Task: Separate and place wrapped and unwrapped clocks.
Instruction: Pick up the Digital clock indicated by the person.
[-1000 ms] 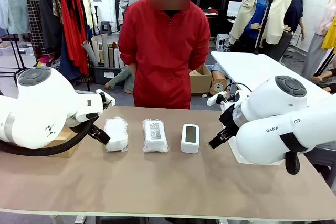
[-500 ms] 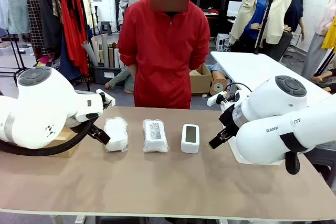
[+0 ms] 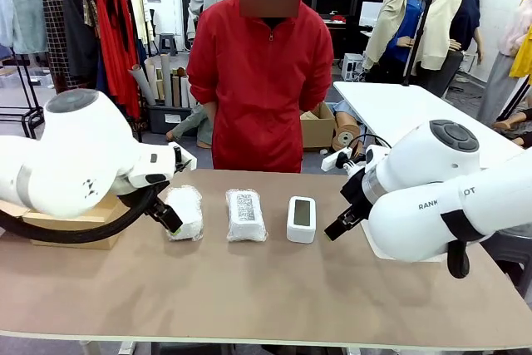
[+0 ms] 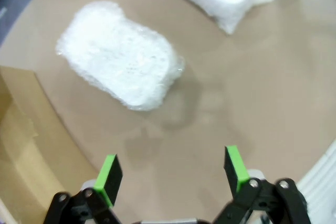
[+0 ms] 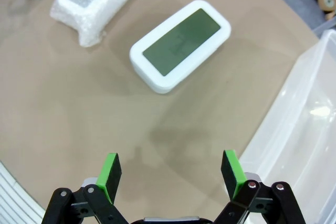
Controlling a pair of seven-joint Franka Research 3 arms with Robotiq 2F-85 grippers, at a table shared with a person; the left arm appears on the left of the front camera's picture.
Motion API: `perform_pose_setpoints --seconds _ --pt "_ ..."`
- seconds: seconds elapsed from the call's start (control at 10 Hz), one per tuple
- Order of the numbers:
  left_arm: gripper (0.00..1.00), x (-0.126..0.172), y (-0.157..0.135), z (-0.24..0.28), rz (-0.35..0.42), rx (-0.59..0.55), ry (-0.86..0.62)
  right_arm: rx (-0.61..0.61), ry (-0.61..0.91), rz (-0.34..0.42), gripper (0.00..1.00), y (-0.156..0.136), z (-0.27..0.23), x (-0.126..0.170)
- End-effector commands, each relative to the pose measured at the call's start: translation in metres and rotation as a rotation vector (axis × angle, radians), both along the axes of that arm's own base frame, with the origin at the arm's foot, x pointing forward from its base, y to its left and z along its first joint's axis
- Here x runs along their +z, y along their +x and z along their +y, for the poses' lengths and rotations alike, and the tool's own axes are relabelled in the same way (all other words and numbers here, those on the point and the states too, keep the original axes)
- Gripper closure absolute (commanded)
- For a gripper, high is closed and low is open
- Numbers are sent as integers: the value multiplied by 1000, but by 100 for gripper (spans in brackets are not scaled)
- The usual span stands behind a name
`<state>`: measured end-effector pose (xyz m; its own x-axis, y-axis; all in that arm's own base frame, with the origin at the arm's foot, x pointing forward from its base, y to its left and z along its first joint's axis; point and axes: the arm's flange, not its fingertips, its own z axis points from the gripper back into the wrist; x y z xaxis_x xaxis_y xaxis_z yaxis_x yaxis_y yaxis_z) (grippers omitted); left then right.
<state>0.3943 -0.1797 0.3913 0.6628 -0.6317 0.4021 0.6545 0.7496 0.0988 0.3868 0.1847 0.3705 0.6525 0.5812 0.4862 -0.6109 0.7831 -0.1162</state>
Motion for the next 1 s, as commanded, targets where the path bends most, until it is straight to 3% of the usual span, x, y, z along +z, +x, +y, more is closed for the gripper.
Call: perform_pose_setpoints --seconds 0.0,0.2,0.4,0.7,0.9 --pt "0 29 3 10 76 -88 -29 56 42 62 0 6 -4 20" --pt "0 46 5 16 73 -191 -80 171 109 147 0 11 1 41" --pt "0 61 8 30 78 -291 -111 245 164 177 0 22 -1 58" --pt "0 75 19 48 33 -377 -55 279 225 125 0 38 -7 73" --pt "0 77 31 57 25 -349 -65 272 235 110 0 48 -11 74"
